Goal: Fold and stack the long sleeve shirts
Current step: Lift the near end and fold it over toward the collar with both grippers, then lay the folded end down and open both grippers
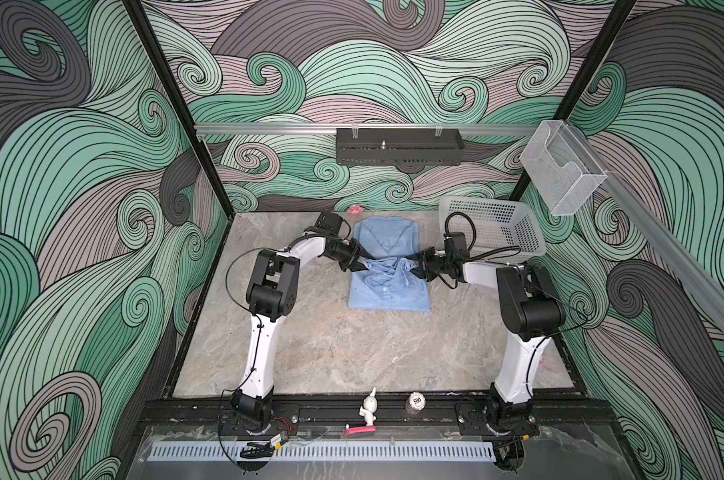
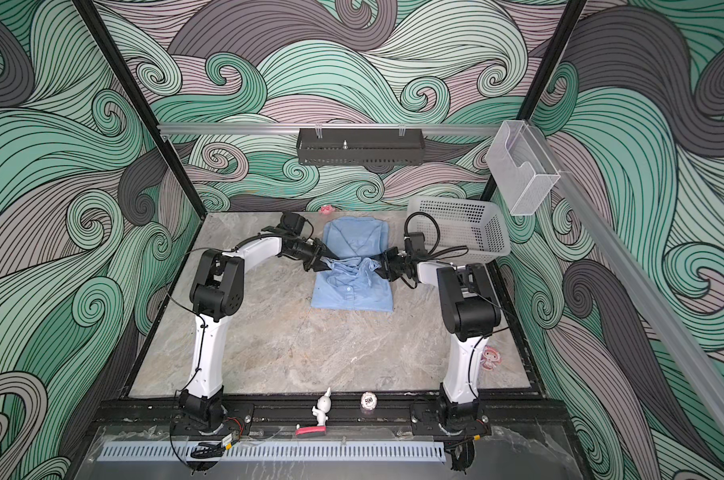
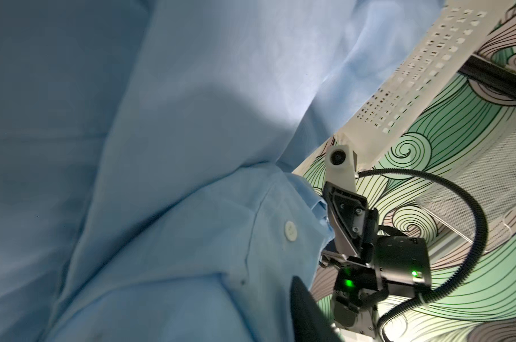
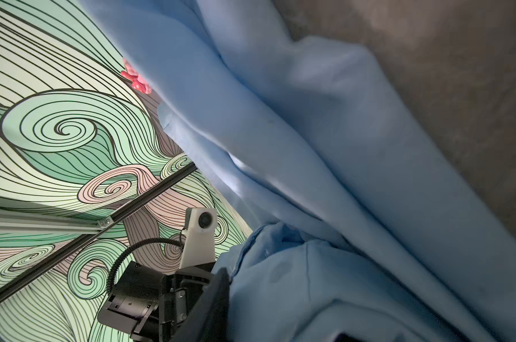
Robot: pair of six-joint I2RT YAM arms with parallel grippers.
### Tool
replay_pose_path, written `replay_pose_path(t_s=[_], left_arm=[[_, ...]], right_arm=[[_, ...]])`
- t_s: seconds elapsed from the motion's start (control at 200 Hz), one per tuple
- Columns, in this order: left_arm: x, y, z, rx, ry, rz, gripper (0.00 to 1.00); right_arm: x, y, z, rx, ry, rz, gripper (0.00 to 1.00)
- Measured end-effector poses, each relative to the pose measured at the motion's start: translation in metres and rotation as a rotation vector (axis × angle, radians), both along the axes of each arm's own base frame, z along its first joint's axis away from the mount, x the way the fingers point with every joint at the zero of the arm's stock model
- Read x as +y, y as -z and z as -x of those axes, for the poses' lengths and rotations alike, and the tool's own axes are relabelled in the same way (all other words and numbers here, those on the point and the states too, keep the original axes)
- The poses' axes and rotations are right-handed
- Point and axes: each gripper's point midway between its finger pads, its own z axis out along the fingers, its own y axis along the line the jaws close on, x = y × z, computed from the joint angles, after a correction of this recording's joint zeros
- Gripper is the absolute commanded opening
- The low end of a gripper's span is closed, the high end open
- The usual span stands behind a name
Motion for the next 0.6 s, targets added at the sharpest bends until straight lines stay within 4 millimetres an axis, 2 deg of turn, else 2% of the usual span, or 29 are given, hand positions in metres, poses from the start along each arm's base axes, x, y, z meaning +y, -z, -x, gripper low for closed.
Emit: replay_pose_path(t_s=[0.195,0.35,0.48,0.555,0.6], left_arm=[[0.015,-0.014,-0.015,-0.035,-0.043,0.007,0.6],[0.031,-0.049,-0.019,-0.109,-0.066,0.001,0.62],[0.043,-0.091,-0.009,-0.202,-0.071,-0.002,0.63],[0.048,-0.105,0.004,-0.235,-0.069,-0.009,0.62],[0.049,-0.106,0.014,-0.238,-0.064,-0.015,0.6]], right_arm=[[-0.002,-0.021,-0.011,-0.066,-0.059,0.087,0.68],[-0.009,-0.038,-0.003,-0.099,-0.102,0.179,0.73],[-0.019,-0.059,0.007,-0.146,-0.124,0.25,0.76],[-0.023,-0.069,0.014,-0.168,-0.136,0.284,0.77],[-0.025,-0.074,0.017,-0.177,-0.144,0.3,0.75]])
